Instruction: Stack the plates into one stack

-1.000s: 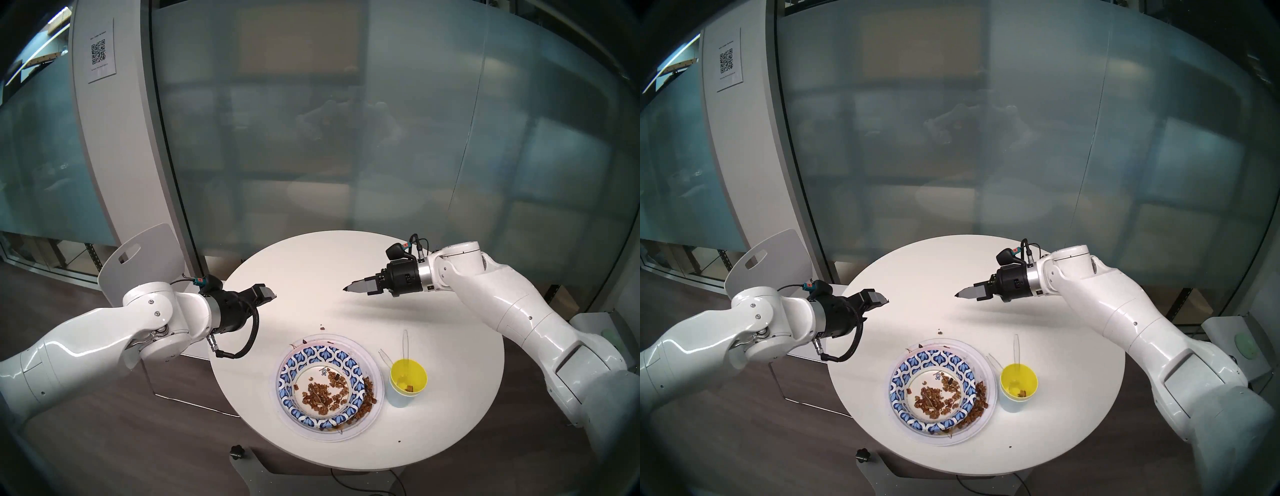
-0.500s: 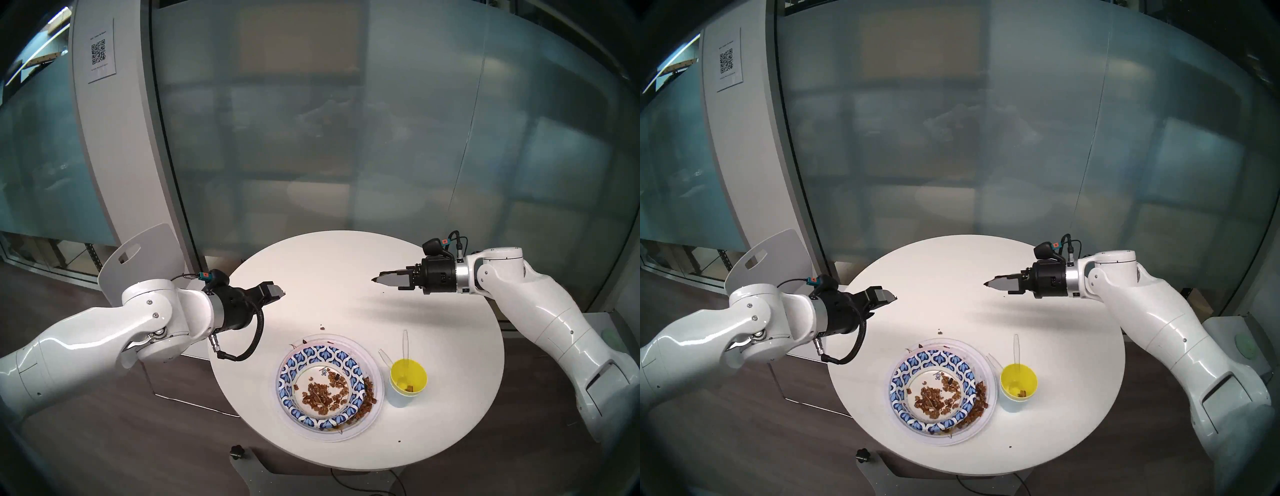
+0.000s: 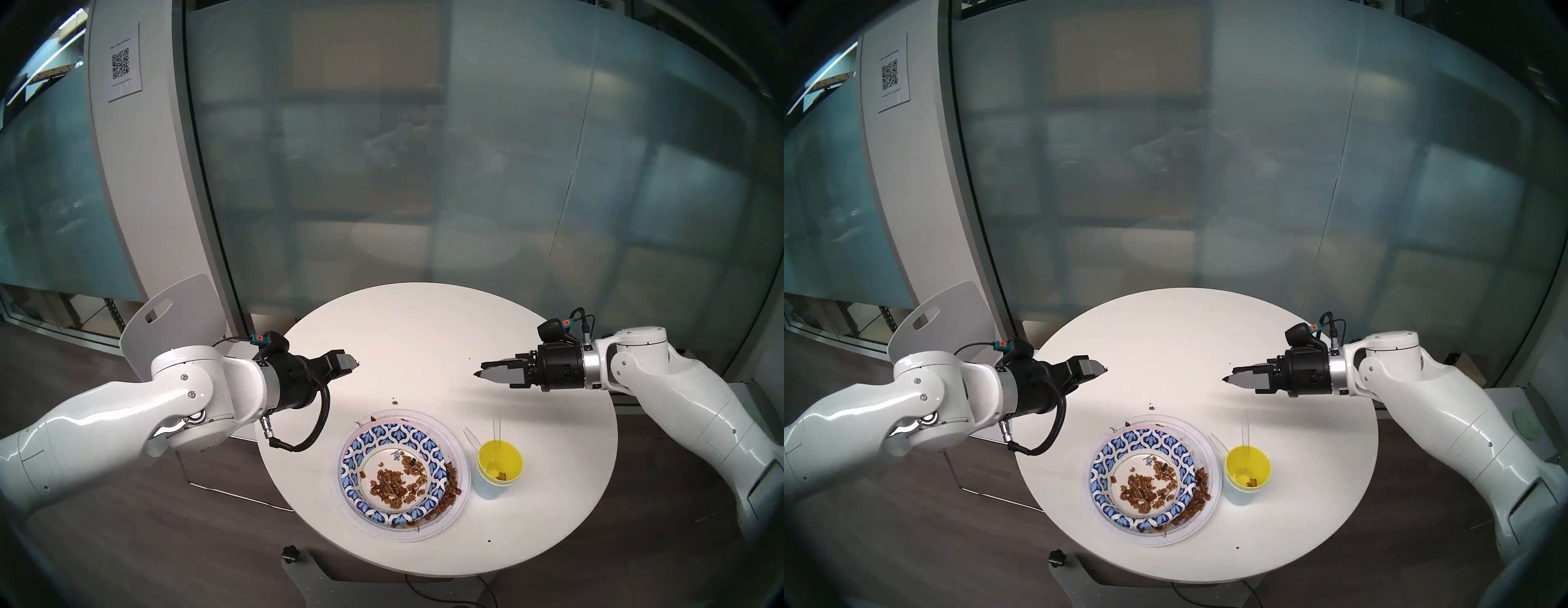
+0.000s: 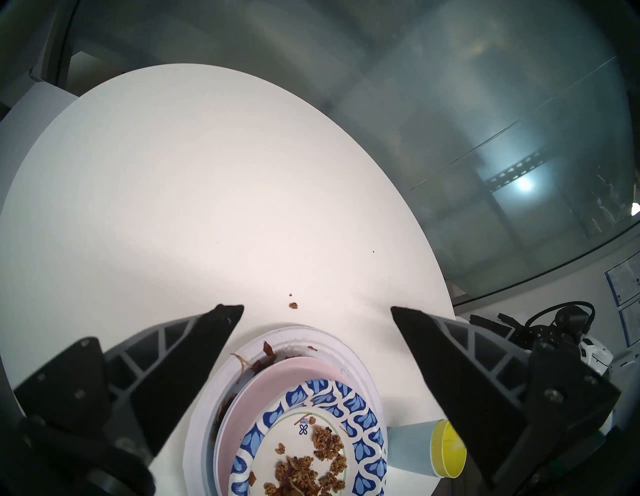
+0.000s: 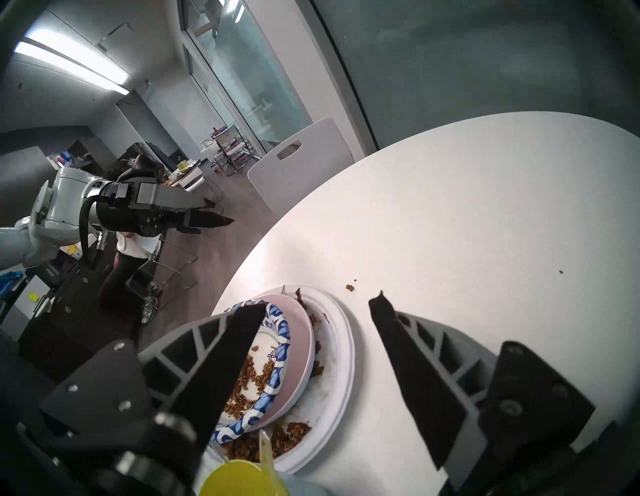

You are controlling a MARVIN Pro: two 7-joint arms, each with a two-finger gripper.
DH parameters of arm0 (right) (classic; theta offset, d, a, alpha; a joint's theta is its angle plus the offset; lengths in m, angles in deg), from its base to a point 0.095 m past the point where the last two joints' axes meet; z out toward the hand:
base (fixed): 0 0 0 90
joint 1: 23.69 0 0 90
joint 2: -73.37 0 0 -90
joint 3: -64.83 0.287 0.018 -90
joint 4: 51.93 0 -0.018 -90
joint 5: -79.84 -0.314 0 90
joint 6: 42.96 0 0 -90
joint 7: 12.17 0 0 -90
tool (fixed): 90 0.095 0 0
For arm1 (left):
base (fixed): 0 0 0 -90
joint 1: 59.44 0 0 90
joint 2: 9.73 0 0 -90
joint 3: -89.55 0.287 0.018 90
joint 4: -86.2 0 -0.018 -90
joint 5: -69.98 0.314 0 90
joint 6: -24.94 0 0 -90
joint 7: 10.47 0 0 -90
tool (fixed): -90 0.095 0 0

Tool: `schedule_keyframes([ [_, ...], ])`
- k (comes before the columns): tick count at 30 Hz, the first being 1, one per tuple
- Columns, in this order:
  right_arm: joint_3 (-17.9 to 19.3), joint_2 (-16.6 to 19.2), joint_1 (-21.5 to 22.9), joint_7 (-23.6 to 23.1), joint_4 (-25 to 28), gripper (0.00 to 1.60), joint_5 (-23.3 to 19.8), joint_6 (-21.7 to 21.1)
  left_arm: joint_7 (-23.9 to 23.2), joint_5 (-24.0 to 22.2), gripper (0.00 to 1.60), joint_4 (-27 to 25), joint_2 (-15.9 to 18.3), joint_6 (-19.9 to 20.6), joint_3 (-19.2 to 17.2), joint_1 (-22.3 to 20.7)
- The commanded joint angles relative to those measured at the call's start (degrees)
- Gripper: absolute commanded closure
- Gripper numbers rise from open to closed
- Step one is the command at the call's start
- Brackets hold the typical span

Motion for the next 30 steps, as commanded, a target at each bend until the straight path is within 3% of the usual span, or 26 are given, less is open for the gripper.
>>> schedule_keyframes([
  [1,3.35,6.39,-7.55,2.84,6.24,0.21,-5.33,3.7,-0.07,0.58,0.0,-1.42,-0.21,-0.4,-0.17,-0.3],
  [3,2.53,6.58,-6.82,2.71,6.35,0.2,-5.57,3.68,-0.06,0.63,0.0,-1.44,-0.19,-0.42,-0.14,-0.29],
  [5,4.66,8.55,-10.49,4.08,8.92,0.18,-7.18,5.01,-0.01,0.92,0.0,-1.34,-0.14,-0.54,0.07,-0.17],
  [7,3.42,8.36,-9.32,3.99,8.75,0.18,-7.54,4.86,0.11,1.1,0.0,-1.32,-0.11,-0.58,0.22,-0.16],
  [8,4.71,10.91,-12.16,5.1,10.78,0.18,-8.99,6.27,0.14,1.21,0.0,-1.31,-0.12,-0.62,0.32,-0.12],
  [9,4.19,10.07,-11.23,4.85,10.24,0.17,-8.73,5.82,0.2,1.35,0.0,-1.31,-0.17,-0.61,0.48,-0.1],
  [10,5.05,12.17,-13.43,5.48,11.73,0.17,-9.94,6.88,0.22,1.46,0.0,-1.34,-0.22,-0.63,0.59,-0.07],
  [11,4.38,11.15,-12.55,5.26,11.1,0.17,-9.54,6.33,0.28,1.58,0.0,-1.45,-0.32,-0.59,0.75,-0.06],
  [16,5.45,15.82,-17.83,7.99,13.32,0.13,-12.64,9.69,0.58,2.18,0.0,-2.08,-1.07,-0.6,1.47,-0.22],
  [17,4.8,14.38,-16.46,7.76,12.19,0.13,-12.09,9.02,0.63,2.31,0.0,-2.18,-1.26,-0.58,1.6,-0.25],
  [20,6.31,18.11,-20.74,10.16,14.14,0.07,-15.09,13.22,1.08,2.91,0.0,-2.56,-1.97,-0.65,2.05,-0.58],
  [30,9.71,20.63,-27.52,14.46,16.9,0.02,-18.55,20.67,2.92,3.89,0.0,-3.01,-3.2,-0.85,2.62,-1.11],
])
